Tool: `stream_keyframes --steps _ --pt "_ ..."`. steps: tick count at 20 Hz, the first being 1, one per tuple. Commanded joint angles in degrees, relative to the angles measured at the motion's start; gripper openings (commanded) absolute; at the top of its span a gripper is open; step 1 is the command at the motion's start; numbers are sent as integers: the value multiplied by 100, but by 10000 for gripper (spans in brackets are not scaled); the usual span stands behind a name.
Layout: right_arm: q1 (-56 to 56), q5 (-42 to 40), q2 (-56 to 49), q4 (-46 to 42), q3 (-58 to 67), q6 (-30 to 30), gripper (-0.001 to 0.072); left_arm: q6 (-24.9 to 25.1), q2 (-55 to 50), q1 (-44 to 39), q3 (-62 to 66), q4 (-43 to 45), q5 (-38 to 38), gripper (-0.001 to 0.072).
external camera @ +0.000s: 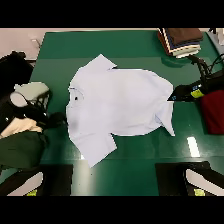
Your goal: Fold the shirts.
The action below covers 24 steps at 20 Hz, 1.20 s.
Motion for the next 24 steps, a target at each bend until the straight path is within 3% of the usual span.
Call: stream_keyframes --steps 1,7,8,9,10,13,15,21,24 --pt "57 -39 111 24 -125 4 321 216 201 -240 -861 -656 420 601" --pt "-35 223 114 -31 -125 0 321 57 201 -1084 -1051 -756 800 597" --pt "-127 319 114 -103 -127 0 321 22 203 -1082 -1014 -732 791 385" --pt "-258 444 114 -262 -131 0 321 35 203 -1084 -929 -723 787 69" --pt "-363 540 144 -407 -201 0 321 76 203 -1082 -811 -723 776 24" --pt "-870 461 505 -1012 -1043 -7 339 127 208 -1082 -398 -732 719 23" --pt "-1276 282 739 -1259 -1818 -26 521 129 208 -1082 -251 -732 739 23" --pt "-1893 -535 844 -1152 -3346 -258 503 125 205 -1082 -232 -737 789 23" --pt "-1884 -1008 745 -577 -3587 -354 442 122 205 -1082 -232 -748 800 23"
